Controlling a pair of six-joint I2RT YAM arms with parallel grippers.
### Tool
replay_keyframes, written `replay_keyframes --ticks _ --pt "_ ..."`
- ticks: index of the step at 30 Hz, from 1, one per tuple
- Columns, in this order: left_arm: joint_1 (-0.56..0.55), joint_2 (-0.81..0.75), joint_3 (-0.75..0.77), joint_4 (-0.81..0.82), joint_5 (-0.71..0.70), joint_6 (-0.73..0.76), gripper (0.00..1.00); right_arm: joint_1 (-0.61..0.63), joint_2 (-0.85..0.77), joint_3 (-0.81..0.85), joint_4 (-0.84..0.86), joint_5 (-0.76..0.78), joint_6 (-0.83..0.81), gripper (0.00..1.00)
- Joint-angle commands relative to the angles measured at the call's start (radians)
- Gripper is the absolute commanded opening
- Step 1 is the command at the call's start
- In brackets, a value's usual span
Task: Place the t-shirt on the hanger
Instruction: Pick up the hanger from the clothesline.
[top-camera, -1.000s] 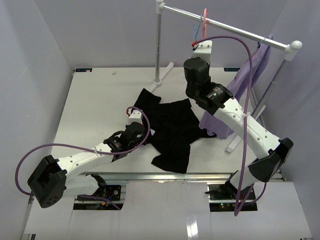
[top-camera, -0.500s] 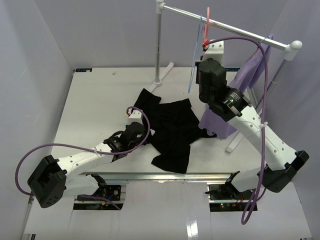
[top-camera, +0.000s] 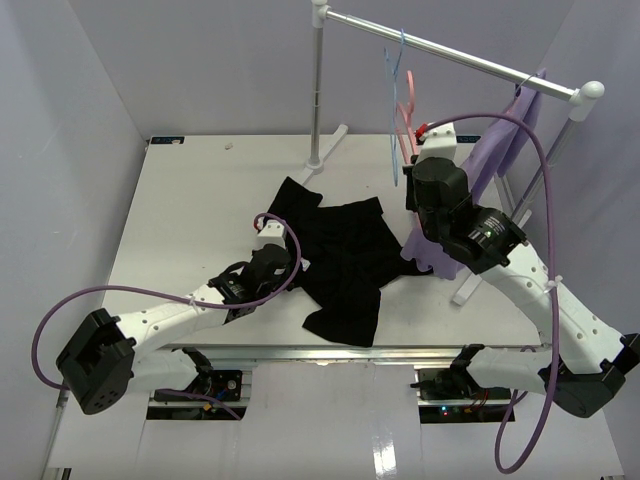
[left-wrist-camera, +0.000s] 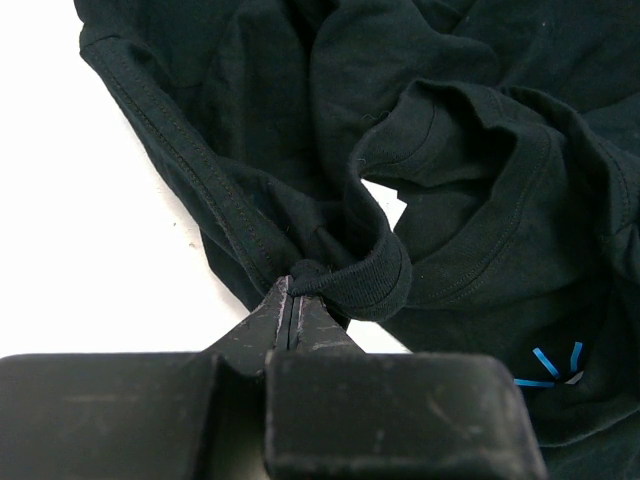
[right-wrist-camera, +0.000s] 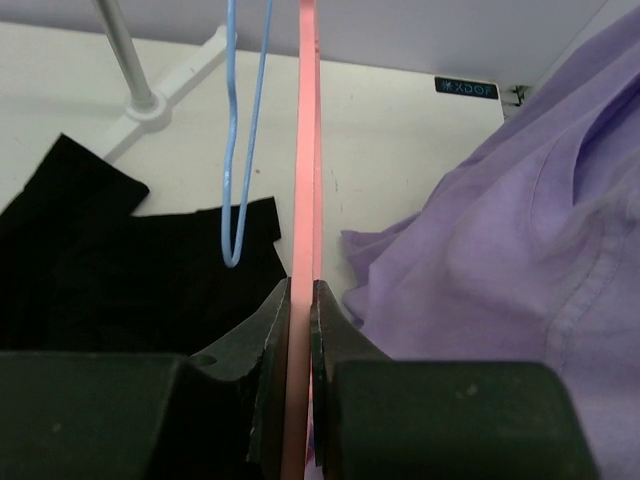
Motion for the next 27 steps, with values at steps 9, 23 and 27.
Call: replay_keyframes --ticks 9,23,27 --pt "0.013 0.013 0.098 -0.033 -0.007 -0.042 0.00 0.019 -0.146 -0.227 0.009 -0.316 0.017 0.08" --pt "0.173 0.108 0.194 -0.024 0.215 -0.064 0.00 0.066 -0.353 -0.451 0.019 -0.535 0.002 0.08" --pt "0.204 0.113 0.225 -0.040 0.241 -0.054 0.00 0.076 -0.397 -0.457 0.050 -0.693 -0.031 0.08"
